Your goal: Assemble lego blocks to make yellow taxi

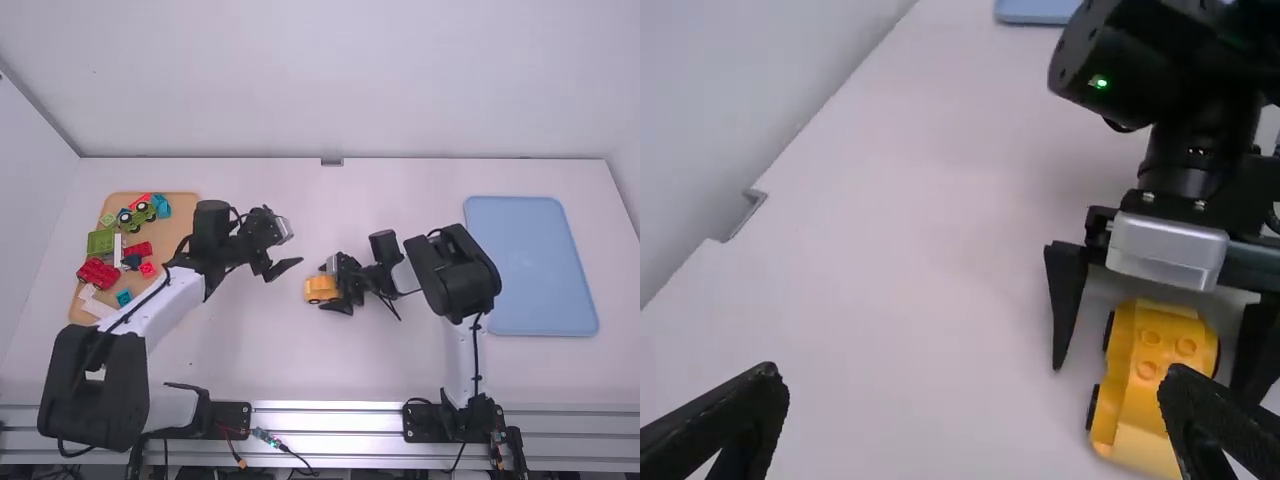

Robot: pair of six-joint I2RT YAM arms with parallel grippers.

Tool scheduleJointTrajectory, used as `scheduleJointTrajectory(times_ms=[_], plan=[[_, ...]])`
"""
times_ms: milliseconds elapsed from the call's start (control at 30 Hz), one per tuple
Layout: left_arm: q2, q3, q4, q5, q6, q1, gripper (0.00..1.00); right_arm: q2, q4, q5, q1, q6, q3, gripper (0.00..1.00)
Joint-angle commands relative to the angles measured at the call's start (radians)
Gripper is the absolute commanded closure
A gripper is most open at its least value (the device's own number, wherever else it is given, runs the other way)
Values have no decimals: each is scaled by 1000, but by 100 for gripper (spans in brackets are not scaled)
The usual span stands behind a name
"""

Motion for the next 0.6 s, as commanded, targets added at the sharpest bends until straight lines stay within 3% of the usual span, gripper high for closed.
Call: scheduleJointTrajectory(times_ms=[0,67,133,167,233,400,567], plan=[[5,-49,53,11,-128,36,1,14,23,42,21,40,-14,1],[5,-65,68,11,-144,50,1,14,45,71,32,72,-23,12],[5,-68,68,10,-143,55,1,14,47,77,31,71,-28,30],[4,-69,68,11,-143,59,1,14,47,71,29,67,-28,49],[4,-69,69,7,-144,58,1,14,47,64,29,68,-28,55],[5,-69,78,-56,-183,56,1,9,44,71,22,87,-22,56],[19,-70,106,-186,-287,53,1,-84,-24,103,-36,109,-23,60]])
